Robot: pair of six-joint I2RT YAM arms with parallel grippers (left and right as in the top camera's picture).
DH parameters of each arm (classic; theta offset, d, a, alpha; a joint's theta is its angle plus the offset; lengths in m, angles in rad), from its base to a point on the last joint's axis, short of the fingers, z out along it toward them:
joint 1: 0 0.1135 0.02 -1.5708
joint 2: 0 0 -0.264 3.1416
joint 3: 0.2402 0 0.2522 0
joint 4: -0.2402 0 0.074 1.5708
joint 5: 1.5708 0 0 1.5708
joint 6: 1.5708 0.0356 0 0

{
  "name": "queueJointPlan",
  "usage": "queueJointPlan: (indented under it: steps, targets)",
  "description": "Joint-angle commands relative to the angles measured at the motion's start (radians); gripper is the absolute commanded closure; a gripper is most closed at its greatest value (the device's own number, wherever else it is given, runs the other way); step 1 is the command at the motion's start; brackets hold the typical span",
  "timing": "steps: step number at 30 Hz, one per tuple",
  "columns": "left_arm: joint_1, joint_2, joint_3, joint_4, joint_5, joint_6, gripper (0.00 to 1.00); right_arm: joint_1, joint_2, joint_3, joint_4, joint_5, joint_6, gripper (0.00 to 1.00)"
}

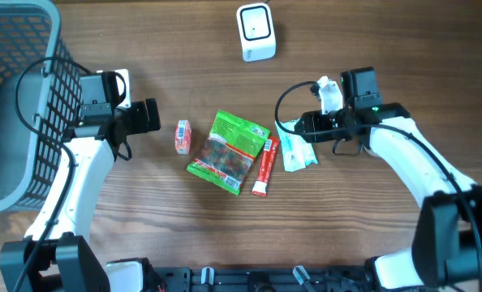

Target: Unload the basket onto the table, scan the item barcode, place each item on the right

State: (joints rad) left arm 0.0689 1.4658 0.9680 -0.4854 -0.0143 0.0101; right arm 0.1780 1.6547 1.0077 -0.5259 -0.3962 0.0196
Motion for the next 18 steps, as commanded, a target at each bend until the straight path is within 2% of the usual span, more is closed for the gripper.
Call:
queueJointPlan:
  steps: [1,7,10,11,14,18]
  targets:
    - [0.005,-0.014,0.015,0.003,-0.006,0.005,0.0,0.002,0.101,-0.002,0.029,0.084,-0.042,0.48]
    - [0.005,-0.014,0.015,0.003,-0.006,0.005,0.0,0.002,0.216,-0.002,0.06,0.04,-0.046,0.6]
    - [0.005,-0.014,0.015,0.003,-0.006,0.005,0.0,-0.001,0.208,0.004,0.06,0.038,-0.046,0.85]
    - [0.005,-0.014,0.015,0.003,-0.006,0.005,0.0,-0.003,0.193,0.011,0.053,0.036,-0.047,0.88]
    - [0.005,-0.014,0.015,0.003,-0.006,0.005,0.0,-0.005,0.071,0.036,0.023,0.037,-0.081,0.95]
    - [0.005,-0.014,0.015,0.003,-0.006,0.005,0.0,-0.005,-0.161,0.039,-0.012,0.037,-0.095,0.96]
